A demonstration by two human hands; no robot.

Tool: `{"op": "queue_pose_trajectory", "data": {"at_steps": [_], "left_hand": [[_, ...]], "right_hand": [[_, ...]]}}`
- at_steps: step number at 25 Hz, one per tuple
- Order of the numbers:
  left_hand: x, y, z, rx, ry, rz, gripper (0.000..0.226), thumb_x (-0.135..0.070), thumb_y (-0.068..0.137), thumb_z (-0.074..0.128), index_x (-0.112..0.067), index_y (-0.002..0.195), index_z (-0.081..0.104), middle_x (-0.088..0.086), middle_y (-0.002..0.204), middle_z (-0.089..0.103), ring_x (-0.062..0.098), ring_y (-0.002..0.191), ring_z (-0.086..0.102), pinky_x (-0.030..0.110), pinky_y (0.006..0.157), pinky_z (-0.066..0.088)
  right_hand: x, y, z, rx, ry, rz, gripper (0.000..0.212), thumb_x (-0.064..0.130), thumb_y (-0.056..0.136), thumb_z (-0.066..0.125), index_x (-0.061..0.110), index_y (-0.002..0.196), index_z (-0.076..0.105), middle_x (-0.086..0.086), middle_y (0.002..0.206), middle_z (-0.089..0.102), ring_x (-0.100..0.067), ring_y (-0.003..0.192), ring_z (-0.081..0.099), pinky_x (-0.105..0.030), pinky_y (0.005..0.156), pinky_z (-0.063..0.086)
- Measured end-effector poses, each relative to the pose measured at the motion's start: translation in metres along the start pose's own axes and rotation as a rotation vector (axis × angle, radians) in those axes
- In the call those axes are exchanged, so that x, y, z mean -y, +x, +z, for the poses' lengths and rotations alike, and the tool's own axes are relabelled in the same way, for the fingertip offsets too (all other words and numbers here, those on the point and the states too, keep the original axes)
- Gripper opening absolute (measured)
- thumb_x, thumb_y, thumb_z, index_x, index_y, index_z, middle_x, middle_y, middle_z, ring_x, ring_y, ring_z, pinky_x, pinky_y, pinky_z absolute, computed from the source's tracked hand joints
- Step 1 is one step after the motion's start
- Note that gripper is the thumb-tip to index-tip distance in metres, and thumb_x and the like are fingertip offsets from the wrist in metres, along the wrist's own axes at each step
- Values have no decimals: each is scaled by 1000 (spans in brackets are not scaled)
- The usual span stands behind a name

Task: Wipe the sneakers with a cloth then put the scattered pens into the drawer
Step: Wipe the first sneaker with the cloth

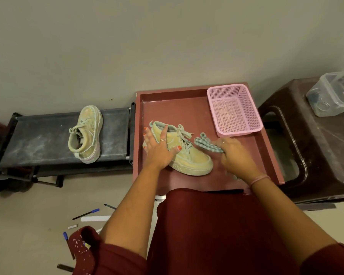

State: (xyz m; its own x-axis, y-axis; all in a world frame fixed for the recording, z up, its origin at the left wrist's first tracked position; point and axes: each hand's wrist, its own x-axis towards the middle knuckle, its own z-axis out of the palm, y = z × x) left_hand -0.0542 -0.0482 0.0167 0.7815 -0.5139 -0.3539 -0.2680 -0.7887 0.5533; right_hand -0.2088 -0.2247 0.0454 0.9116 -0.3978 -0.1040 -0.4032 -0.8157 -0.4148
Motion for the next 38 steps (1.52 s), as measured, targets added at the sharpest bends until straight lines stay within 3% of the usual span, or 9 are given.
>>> {"op": "queue_pose_trajectory", "data": {"at_steps": [4,10,13,18,23,27,30,35,38], "left_hand": [[-1,3,2,-5,20,-11,88,-49,87,62,-37,152,4,20,153,-30,37,144,-23,57,115,0],[-4,11,-1,15,40,-5,89,-47,87,63,-38,152,4,19,154,-30,37,144,-22,57,116,1],[-8,15,-1,29,59,-21,88,-46,87,63,-39,152,4,20,154,-30,37,144,-22,59,116,1],[-11,16,-1,24,79,-36,87,-45,87,63,-39,152,4,20,154,-30,37,144,-22,58,116,0],[-13,16,-2,36,88,-41,89,-45,87,63,-38,152,2,20,154,-30,37,144,-21,58,117,3],[-8,13,-2,27,62,-37,90,-45,87,63,-39,152,2,18,154,-30,36,144,-22,58,117,4],[-9,13,-2,28,46,-28,89,-45,87,63,-40,152,2,18,154,-31,36,144,-23,58,117,3],[-7,12,-2,29,41,-22,88,-44,87,63,-39,152,3,18,153,-31,36,144,-23,58,117,3],[-7,12,-3,27,42,-29,89,-43,87,64,-39,152,2,18,154,-31,36,144,-22,57,117,3]], "right_hand": [[28,-10,34,225,-203,-124,60,7,94,37,34,146,27,18,155,19,-18,138,23,-40,100,36],[6,0,-24,265,-398,-232,48,10,93,37,40,125,55,16,133,50,-19,114,45,-36,87,42],[-2,15,-21,80,-71,7,46,2,84,44,21,122,62,0,123,59,-28,108,49,-41,89,46],[28,3,34,204,-176,13,46,10,92,38,25,134,49,-5,132,38,-27,113,37,-39,88,41],[20,10,16,271,-263,-115,42,15,96,38,34,131,52,-3,117,38,-24,108,35,-34,81,34],[6,19,-21,304,-293,-162,32,9,92,42,17,116,62,-2,119,45,-23,106,39,-33,79,35],[-3,29,-27,128,-109,9,44,0,86,43,21,120,64,0,119,50,-25,104,42,-42,89,42],[14,-1,32,376,-128,-39,72,-4,84,37,36,144,34,6,155,21,-30,131,34,-43,104,36],[-2,-11,17,344,-50,-42,72,-6,82,42,35,141,40,6,152,33,-22,134,39,-32,105,36]]}}
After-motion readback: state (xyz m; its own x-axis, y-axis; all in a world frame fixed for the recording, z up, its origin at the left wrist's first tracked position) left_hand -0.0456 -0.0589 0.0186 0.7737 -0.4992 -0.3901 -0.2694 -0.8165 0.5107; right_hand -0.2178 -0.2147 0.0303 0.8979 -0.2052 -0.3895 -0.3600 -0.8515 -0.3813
